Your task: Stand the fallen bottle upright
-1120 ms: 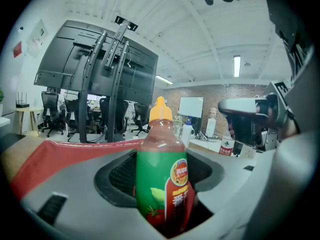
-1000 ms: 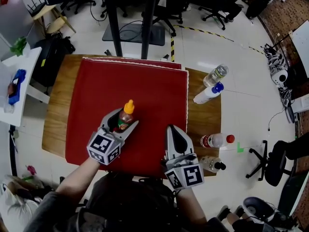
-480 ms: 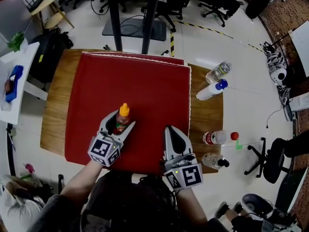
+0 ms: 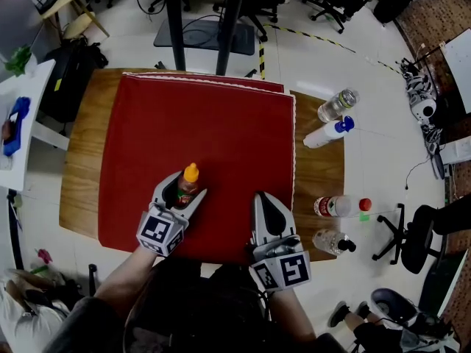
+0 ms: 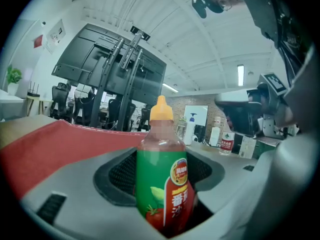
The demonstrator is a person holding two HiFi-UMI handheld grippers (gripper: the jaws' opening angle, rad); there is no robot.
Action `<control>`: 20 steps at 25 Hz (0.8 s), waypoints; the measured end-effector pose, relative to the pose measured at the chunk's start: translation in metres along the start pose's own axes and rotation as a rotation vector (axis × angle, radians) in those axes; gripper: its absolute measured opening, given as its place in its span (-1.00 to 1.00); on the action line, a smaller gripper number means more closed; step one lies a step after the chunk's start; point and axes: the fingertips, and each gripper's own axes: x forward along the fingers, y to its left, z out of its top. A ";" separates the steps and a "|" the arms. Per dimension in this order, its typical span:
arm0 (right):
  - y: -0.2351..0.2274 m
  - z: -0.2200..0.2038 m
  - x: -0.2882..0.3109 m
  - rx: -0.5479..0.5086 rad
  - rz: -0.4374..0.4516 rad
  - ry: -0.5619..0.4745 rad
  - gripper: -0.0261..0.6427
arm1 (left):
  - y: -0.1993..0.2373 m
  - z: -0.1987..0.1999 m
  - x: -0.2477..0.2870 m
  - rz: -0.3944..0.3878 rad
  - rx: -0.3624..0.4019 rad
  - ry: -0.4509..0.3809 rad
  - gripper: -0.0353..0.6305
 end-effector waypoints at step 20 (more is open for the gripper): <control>0.018 -0.002 -0.007 0.017 -0.031 -0.025 -0.86 | -0.004 -0.011 -0.026 -0.004 0.027 0.008 0.05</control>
